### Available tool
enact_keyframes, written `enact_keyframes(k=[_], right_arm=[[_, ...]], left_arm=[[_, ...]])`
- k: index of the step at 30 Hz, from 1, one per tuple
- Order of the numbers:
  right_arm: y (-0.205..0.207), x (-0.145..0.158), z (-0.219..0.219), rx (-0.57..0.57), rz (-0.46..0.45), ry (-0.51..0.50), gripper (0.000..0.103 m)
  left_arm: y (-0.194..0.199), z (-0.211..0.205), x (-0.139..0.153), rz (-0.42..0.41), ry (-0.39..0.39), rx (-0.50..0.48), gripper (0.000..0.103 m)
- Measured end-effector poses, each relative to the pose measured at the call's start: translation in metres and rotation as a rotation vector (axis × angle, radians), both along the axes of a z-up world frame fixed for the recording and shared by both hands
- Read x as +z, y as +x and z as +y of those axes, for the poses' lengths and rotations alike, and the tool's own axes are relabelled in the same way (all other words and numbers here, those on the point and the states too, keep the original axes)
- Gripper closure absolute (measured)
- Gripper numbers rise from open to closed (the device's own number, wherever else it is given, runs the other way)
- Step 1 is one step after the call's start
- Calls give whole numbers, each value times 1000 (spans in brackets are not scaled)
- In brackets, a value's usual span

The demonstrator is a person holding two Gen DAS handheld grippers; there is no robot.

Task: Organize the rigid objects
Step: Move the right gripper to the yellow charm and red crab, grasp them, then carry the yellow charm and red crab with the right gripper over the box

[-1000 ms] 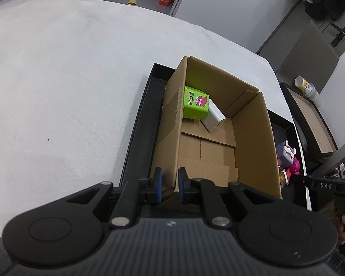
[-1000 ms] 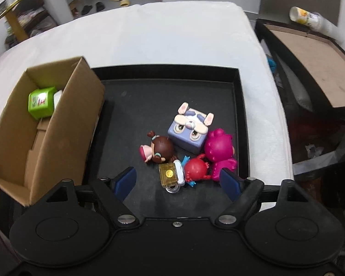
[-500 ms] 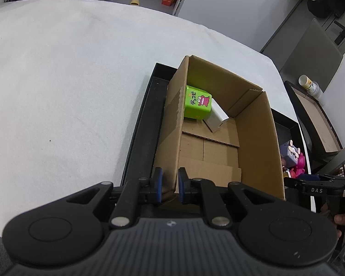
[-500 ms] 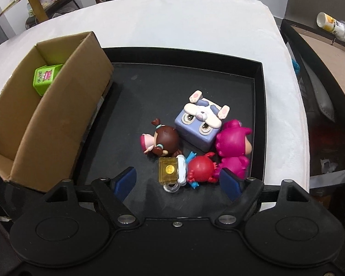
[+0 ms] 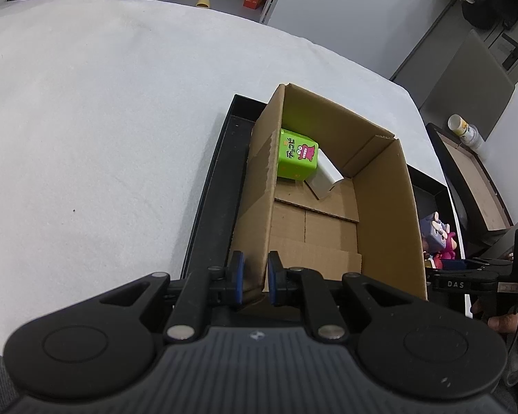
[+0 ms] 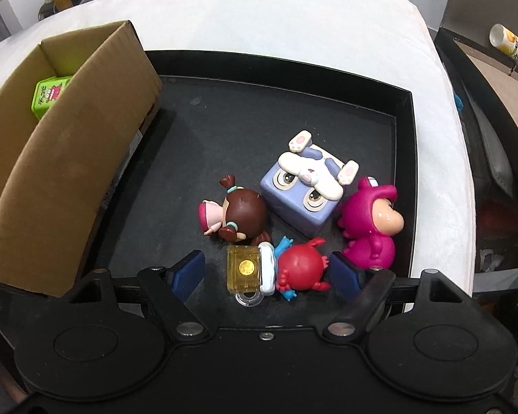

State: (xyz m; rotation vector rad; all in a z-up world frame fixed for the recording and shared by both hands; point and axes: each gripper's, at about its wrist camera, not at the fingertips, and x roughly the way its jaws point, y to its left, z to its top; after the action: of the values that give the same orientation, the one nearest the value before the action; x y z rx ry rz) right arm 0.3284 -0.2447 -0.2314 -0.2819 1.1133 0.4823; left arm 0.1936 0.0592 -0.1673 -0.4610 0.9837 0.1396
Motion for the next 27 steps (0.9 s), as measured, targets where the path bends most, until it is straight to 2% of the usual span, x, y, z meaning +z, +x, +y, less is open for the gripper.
enact_keyframes(k=[1,2,5,14,27], right_arm=[[0,0,1,0,4,-8,34],[0,1,2,-1,3,-17,44],[-2,5,3,-8,24,-1,44],[-20,26,18,36,-11,-22,44],[-31,92,53,99,-118,22,44]], left_arm=[[0,0,0,-1,-1,0,90],[0,0,0,-1,-1,0,90],[0,1,0,-2,-3,0,90],[-3,2,1,-8,-9,-5,90],[-5,2,3,-16,-17,-22,90]])
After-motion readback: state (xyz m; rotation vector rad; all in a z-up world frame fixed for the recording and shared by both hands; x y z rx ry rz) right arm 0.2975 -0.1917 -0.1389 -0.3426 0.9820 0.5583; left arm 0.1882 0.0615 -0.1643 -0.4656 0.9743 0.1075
